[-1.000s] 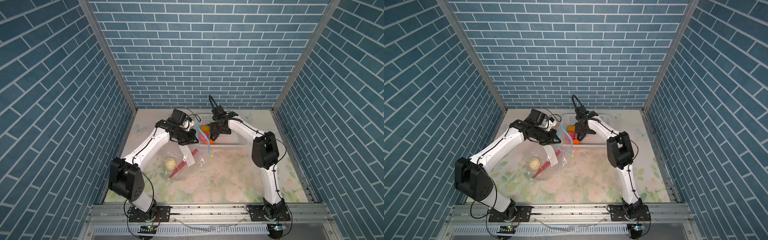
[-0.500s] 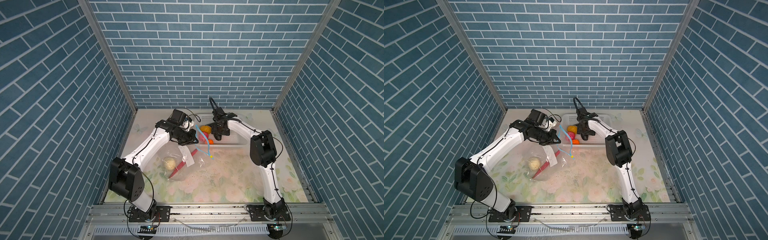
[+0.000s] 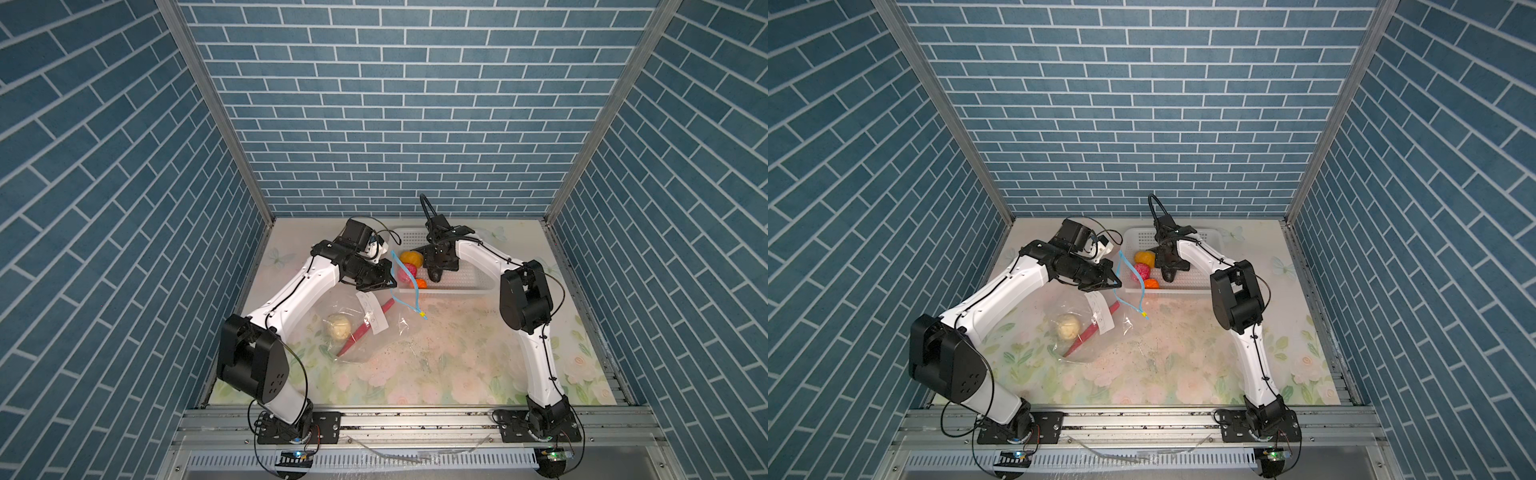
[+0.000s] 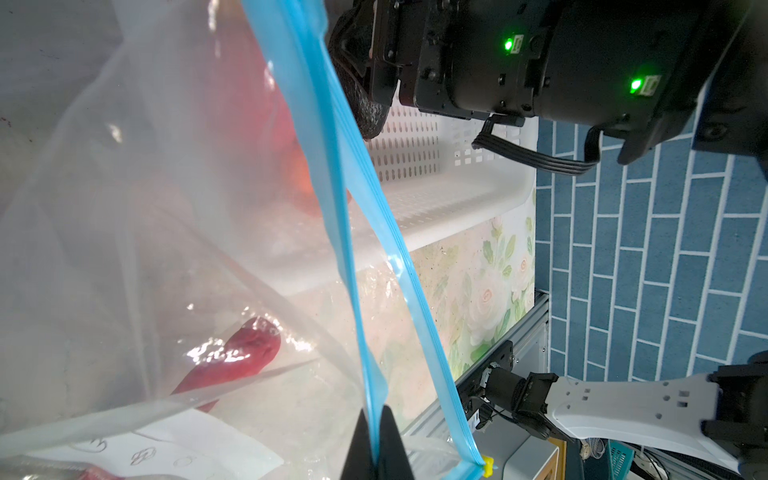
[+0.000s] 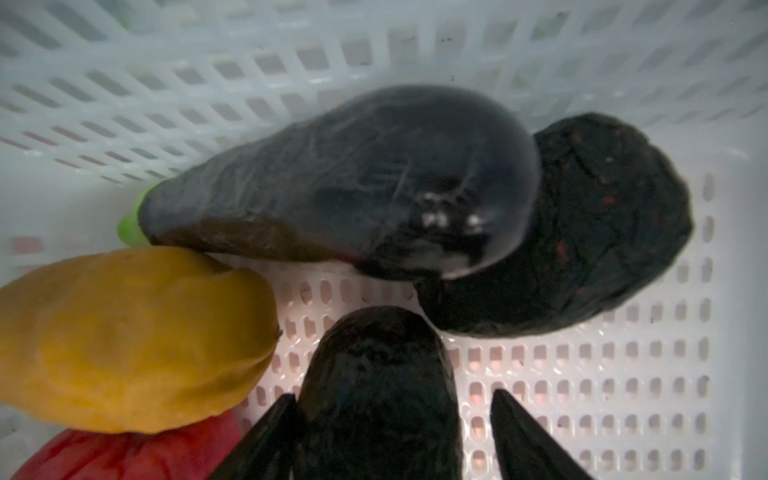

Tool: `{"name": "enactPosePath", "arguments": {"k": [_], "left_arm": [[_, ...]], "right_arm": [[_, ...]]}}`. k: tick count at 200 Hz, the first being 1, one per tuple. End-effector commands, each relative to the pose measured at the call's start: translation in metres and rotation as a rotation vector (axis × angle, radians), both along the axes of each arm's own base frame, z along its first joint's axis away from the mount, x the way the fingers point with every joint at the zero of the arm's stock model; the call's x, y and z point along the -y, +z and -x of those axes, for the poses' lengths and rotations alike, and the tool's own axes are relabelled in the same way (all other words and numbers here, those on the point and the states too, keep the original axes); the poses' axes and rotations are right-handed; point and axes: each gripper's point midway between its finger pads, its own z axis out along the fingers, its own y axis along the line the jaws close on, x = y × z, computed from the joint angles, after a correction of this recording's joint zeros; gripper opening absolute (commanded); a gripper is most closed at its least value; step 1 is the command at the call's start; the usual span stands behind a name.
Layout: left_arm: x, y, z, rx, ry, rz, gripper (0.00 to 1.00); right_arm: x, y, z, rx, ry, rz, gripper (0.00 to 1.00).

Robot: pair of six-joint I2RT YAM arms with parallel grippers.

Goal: Place the food in the zip-top bag and seal the zipper
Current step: 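Lower the right gripper onto the black avocado and close on it, then lift the black avocado out of the basket with the right gripper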

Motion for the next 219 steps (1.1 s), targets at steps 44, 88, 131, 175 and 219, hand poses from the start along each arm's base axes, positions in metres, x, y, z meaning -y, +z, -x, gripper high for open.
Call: {"name": "enactPosePath", "arguments": {"k": [44, 88, 131, 175, 219], "left_arm": [[-0.003, -0.005, -0.002, 0.002, -0.001, -0.014, 0.00], [-0.003, -0.004, -0.003, 0.004, -0.001, -0.013, 0.00], [-0.003, -0.003, -0.003, 0.009, 0.001, -0.014, 0.00], [-0.003, -0.005, -0.004, 0.006, 0.005, -0.014, 0.00], [-0.002, -0.006, -0.005, 0.005, 0.007, -0.013, 0.00]], "right_arm": [[0.004, -0.013, -0.001, -0.031, -0.030, -0.001, 0.74], [0.003, -0.010, 0.000, -0.025, -0.025, -0.028, 0.69], [0.003, 0.002, 0.001, -0.007, -0.024, -0.044, 0.67], [0.004, 0.010, 0.004, 0.007, -0.027, -0.065, 0.66], [0.007, 0.021, 0.006, 0.030, -0.035, -0.087, 0.64]]}}
